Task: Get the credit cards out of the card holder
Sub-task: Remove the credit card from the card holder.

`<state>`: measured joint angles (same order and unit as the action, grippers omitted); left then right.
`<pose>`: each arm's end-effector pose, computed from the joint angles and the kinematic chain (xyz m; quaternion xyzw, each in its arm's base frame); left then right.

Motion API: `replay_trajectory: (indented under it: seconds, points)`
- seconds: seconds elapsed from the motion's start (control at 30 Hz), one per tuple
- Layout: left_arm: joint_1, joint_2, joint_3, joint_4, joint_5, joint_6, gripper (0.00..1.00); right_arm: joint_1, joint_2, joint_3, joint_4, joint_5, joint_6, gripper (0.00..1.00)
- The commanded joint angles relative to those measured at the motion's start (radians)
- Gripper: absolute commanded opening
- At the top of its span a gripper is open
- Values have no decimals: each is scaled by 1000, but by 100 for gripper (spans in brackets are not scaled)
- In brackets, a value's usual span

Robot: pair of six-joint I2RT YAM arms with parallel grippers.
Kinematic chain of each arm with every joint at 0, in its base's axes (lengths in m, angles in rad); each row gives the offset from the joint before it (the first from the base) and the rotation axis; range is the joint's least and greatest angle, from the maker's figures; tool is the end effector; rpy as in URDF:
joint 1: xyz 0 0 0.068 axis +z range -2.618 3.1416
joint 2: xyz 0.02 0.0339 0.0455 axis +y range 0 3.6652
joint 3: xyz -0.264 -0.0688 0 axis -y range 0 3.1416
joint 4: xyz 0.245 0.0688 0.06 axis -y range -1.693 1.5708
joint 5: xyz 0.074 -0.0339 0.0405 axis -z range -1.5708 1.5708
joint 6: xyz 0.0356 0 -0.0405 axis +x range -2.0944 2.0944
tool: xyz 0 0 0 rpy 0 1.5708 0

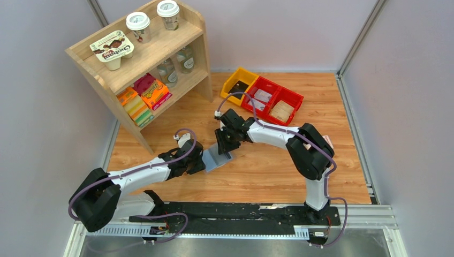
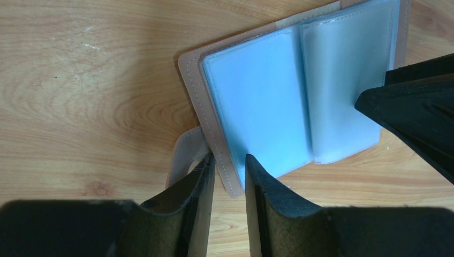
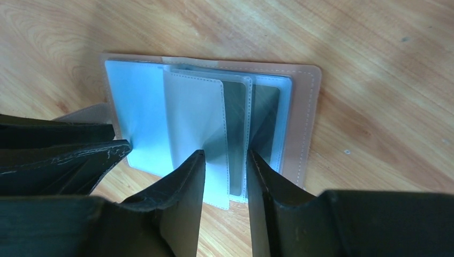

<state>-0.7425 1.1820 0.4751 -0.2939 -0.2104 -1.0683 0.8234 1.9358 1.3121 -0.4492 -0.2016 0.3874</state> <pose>0.1553 -0.1324 0.1527 -0.1839 0.9369 -0.1577 0.2519 0.2668 0.2983 0.1701 -0.2328 0.9361 0.2197 0.1461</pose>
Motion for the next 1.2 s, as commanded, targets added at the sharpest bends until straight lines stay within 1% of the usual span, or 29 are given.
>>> replay_trajectory:
  seconds: [0.0,0.17,0.33,0.47,0.57,0.67,0.8,0.87,1.0,1.17]
  points:
    - [3,18,10,1,19,5,35,8,-40,4,59,-100,-9,36]
    - [3,10,7,2,17,5,35,10,-55,-11,104,-183,1,36]
    - [3,-25,-10,12,8,-1,35,8,-60,-19,145,-269,11,41]
    - [3,-74,-33,29,-6,-9,36,13,-57,-22,170,-308,22,44]
    - [3,-117,-43,22,-17,-13,38,14,-55,-22,165,-286,24,44]
    - [3,-185,-41,-8,-38,-18,42,13,-52,-22,138,-199,28,44]
    - [3,-290,-41,-37,-57,-19,48,8,-40,-19,103,-98,28,40]
    - [3,-343,-38,-33,-53,-22,49,3,-31,-24,101,-81,28,38]
    - [3,-393,-18,-2,-43,-35,49,-6,-18,-28,99,-62,27,32]
    - [3,-389,48,18,-24,-28,49,-9,-11,-36,106,-62,18,29]
